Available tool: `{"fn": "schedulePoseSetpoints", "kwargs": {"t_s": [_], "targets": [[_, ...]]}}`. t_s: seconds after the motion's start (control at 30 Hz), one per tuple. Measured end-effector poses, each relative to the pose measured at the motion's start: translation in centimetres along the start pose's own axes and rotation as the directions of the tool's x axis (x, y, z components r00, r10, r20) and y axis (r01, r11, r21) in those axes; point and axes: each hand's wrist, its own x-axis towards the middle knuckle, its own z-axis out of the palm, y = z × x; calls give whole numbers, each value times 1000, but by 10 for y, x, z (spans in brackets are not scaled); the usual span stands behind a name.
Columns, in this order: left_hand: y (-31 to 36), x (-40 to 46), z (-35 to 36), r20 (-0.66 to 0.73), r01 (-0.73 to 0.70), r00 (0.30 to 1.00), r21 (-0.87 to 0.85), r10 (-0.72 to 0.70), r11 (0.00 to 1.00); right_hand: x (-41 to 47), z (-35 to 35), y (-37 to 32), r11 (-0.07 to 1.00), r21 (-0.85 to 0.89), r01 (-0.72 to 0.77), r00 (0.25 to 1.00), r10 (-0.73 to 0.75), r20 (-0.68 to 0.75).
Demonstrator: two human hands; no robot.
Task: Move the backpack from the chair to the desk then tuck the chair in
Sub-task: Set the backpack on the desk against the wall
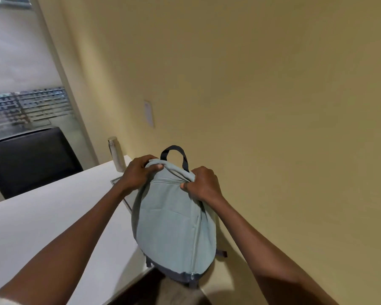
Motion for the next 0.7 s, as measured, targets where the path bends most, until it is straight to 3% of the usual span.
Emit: {"fn": "schedulePoseSetpoints", "kwargs": {"t_s": [0.37,0.7], "targets": [[-46,81,-8,-124,81,990,88,-70,993,72,50,-7,986,164,-34,997,21,80],[-88,130,21,-261,134,958,51,-116,990,127,84,4,988,140,-72,996,65,54]]}}
